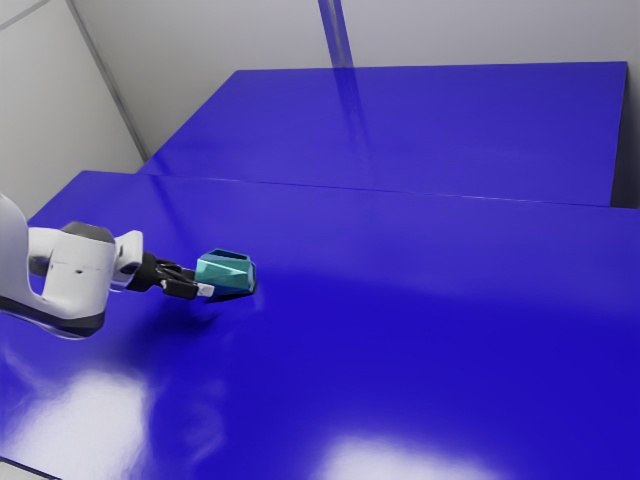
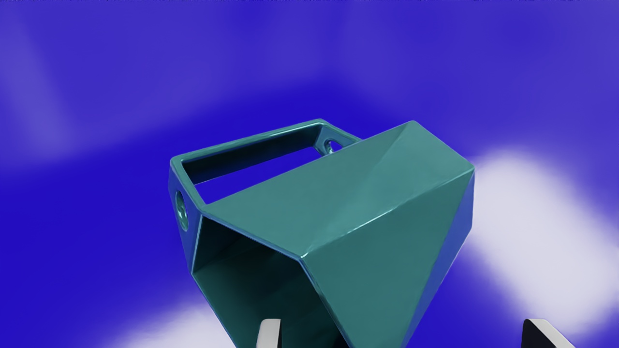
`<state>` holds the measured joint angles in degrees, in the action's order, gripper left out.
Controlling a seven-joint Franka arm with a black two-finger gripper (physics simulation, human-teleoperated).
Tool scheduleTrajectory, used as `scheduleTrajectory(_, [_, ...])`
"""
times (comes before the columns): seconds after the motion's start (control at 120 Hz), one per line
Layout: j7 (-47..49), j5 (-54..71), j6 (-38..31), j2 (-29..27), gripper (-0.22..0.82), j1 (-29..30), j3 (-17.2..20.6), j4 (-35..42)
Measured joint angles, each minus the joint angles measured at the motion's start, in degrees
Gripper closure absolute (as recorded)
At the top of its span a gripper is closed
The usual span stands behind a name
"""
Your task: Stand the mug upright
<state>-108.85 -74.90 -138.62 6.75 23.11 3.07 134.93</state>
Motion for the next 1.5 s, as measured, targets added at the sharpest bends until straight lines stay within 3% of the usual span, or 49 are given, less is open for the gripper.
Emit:
scheduleTrajectory(0.142, [-0.65,-2.54,1.12,-0.11,0.12,-0.09,0.0,0.11])
scheduleTrajectory(0.35, [-1.37,-6.28,3.27,-0.66,0.27,-0.12,0.39,0.11])
scheduleTrajectory(0.575, [-1.91,-8.92,4.81,-0.91,0.37,-0.77,0.96,0.09])
scheduleTrajectory(0.958, [-2.45,-12.87,5.65,-1.03,0.7,-1.41,1.66,-0.05])
scheduleTrajectory(1.275, [-2.46,-13.04,4.59,-3.62,0.74,-2.22,2.27,-0.23])
scheduleTrajectory(1.375, [-1.21,-7.67,1.0,-5.37,0.75,-6.22,2.42,-1.72])
scheduleTrajectory(1.5, [4.46,11.33,-3.08,-5.87,0.76,-12.12,2.5,-4.56])
